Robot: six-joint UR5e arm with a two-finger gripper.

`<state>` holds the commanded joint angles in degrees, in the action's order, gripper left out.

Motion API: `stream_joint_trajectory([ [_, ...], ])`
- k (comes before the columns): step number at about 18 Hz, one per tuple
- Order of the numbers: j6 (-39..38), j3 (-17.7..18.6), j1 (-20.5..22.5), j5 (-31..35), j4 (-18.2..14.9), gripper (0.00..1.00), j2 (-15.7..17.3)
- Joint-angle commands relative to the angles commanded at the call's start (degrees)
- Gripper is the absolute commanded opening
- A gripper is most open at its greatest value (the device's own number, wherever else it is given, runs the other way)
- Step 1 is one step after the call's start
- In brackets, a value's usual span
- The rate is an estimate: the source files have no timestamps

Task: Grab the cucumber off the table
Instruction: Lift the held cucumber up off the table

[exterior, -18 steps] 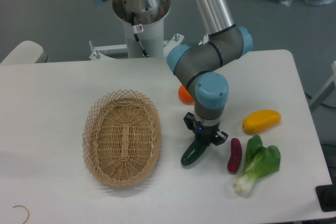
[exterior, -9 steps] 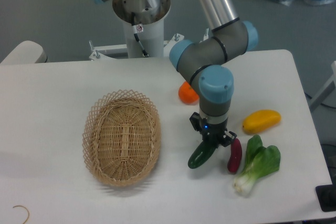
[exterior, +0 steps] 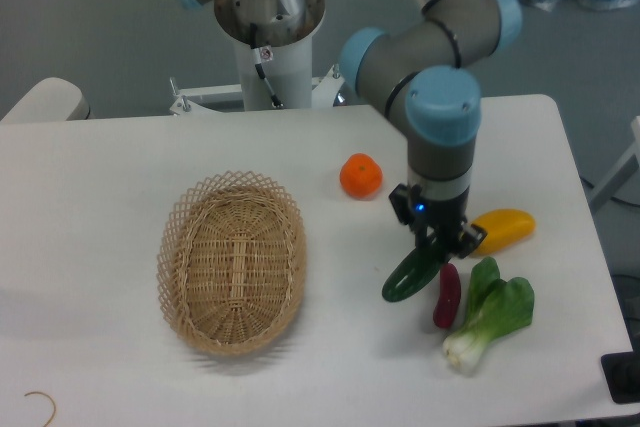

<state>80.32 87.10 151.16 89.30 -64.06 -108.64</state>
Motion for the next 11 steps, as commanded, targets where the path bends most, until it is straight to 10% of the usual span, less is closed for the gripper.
stream_joint_trajectory([
  [11, 9.67, -4.57, 5.81, -3.61, -9.41, 0.18, 2.64],
])
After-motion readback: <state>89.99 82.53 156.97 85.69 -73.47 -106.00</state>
